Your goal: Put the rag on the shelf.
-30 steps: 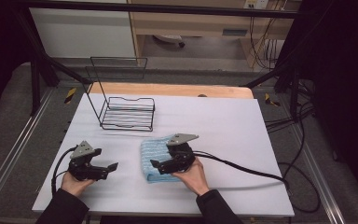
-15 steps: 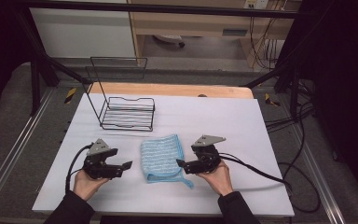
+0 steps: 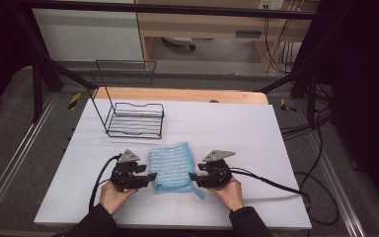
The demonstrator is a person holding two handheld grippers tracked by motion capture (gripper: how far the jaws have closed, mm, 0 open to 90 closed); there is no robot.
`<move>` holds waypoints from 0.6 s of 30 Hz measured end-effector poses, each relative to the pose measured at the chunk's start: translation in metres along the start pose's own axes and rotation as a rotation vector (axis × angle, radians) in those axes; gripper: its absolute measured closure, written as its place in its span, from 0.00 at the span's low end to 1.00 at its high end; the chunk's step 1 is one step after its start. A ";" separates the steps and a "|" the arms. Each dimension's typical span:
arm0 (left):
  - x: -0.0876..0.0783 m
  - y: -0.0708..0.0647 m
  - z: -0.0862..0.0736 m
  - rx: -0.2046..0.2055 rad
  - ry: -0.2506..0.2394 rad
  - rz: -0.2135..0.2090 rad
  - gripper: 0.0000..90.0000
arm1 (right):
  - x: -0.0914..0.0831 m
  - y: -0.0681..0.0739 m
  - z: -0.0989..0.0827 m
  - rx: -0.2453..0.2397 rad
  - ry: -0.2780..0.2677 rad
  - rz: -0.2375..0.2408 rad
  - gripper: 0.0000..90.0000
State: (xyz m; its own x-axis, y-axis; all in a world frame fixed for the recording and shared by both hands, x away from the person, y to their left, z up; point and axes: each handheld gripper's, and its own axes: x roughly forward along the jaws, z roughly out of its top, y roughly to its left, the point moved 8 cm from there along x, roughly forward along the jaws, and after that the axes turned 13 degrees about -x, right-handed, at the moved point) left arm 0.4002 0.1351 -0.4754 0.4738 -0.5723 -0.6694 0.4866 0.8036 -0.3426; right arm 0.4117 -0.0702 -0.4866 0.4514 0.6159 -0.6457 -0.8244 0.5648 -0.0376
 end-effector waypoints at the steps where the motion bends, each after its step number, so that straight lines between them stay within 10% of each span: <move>1: -0.001 -0.003 0.000 0.011 -0.002 0.000 0.50 | 0.000 0.000 0.000 0.000 0.000 0.000 0.56; 10: 0.009 -0.040 -0.006 0.121 0.042 -0.012 0.55 | -0.003 0.006 -0.017 0.017 0.040 0.032 0.70; 18: 0.034 -0.039 -0.015 0.163 0.114 0.027 0.61 | -0.003 0.014 -0.020 0.017 0.035 0.051 0.73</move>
State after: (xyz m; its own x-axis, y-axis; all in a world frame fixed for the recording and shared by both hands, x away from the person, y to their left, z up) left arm 0.3861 0.0866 -0.4953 0.4068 -0.5216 -0.7500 0.5919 0.7758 -0.2186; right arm 0.3918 -0.0746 -0.5004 0.3962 0.6249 -0.6727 -0.8400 0.5425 0.0092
